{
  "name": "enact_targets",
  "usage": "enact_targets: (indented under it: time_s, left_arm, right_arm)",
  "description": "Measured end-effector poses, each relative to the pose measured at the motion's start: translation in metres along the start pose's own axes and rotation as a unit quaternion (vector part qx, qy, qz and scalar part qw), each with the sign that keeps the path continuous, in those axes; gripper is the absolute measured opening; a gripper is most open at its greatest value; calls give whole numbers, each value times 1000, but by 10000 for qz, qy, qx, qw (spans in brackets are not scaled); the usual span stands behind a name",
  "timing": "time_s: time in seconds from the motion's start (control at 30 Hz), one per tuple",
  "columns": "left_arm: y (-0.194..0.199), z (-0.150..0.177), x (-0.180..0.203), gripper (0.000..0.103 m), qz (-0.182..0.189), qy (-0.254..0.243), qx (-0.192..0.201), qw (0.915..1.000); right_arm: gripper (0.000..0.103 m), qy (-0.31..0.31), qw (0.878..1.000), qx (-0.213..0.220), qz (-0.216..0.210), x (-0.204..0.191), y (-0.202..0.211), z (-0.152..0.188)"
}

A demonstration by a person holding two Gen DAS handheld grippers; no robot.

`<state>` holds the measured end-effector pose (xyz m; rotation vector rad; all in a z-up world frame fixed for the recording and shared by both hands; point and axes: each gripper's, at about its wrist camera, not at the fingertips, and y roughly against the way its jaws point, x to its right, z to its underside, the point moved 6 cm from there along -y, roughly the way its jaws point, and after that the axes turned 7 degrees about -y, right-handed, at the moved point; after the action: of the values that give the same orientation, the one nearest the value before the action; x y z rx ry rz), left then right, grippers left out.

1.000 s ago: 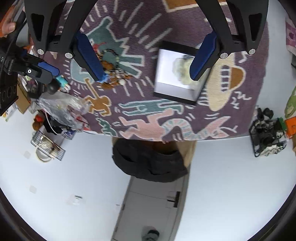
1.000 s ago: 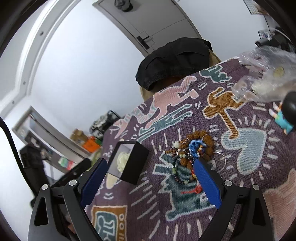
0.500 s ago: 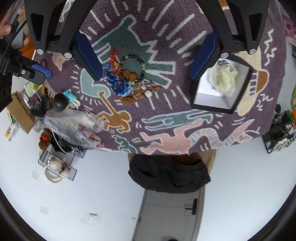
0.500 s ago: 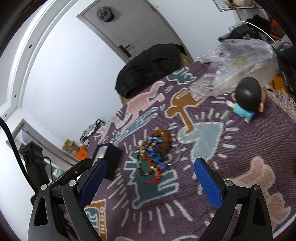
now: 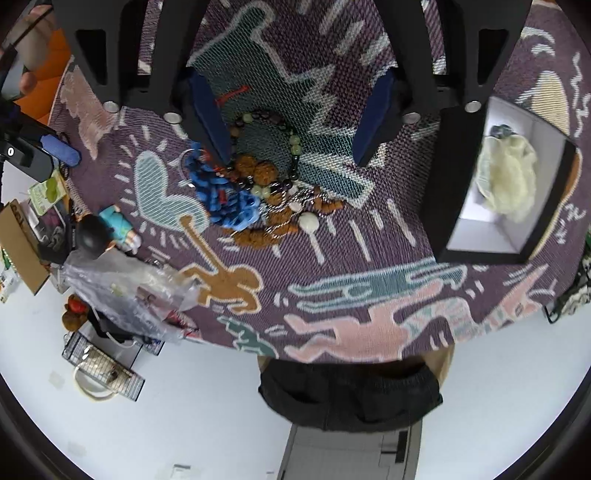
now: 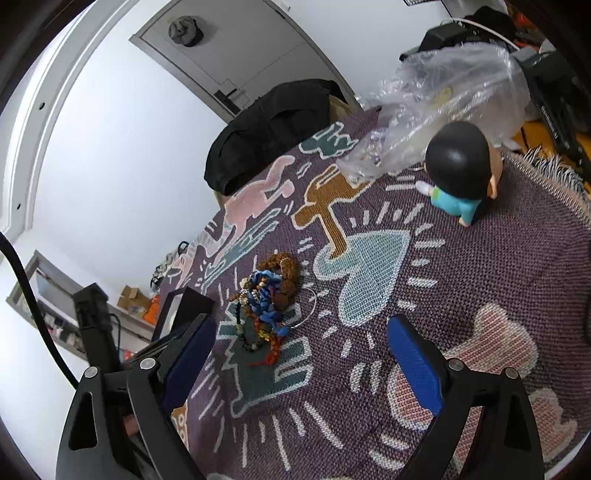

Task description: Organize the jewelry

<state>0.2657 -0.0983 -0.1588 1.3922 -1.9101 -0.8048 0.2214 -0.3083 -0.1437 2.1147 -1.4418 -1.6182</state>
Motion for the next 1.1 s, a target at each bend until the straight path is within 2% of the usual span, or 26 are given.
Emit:
enact_targets:
  time_s: [0.1, 0.23, 0.37, 0.43, 0.47, 0.73, 0.8, 0.93, 0.97, 1.0, 1.03, 1.07, 1.1]
  left_arm:
    - [-14, 2, -3, 54, 23, 38, -120, 9999]
    - [-29, 1, -5, 53, -3, -11, -220, 9998]
    - [-39, 0, -4, 36, 54, -103, -266, 9996]
    - [-42, -1, -4, 12, 29, -201, -289, 9994]
    - [-43, 0, -4, 8, 38, -208, -322, 9993]
    - [-15, -8, -7, 7, 172, -218, -18, 9996]
    - [-4, -12, -8, 7, 155, -205, 85, 9996]
    - [18, -18, -15, 7, 130, -161, 292, 9994]
    - [23, -20, -16, 7, 127, -158, 333, 9992]
    - [27, -21, -18, 7, 119, -158, 372, 9991]
    - [31, -22, -19, 7, 109, -156, 411, 9990]
    - [36, -23, -21, 7, 102, -138, 470, 9987]
    - [40, -24, -22, 7, 102, -121, 504, 9986]
  right_arm:
    - [81, 54, 9999, -130, 24, -2, -12, 1]
    - [80, 154, 9996, -248, -19, -14, -27, 2]
    - [77, 237, 9991, -335, -41, -26, -41, 2]
    - [73, 277, 9988, -405, -38, -33, -50, 2]
    - [72, 287, 9986, -449, -37, -36, -55, 1]
    - [65, 462, 9960, -764, -5, -62, -90, 1]
    - [59, 506, 9951, -851, 63, -68, -99, 1]
    - [57, 690, 9931, -898, 317, -74, -113, 1]
    - [49, 725, 9925, -910, 387, -73, -116, 1]
    - [36, 731, 9911, -986, 513, -69, -121, 1]
    - [29, 699, 9903, -1062, 560, -66, -125, 0]
    - [12, 689, 9898, -1104, 575, -64, -126, 0]
    - [11, 703, 9893, -1140, 586, -62, -128, -1]
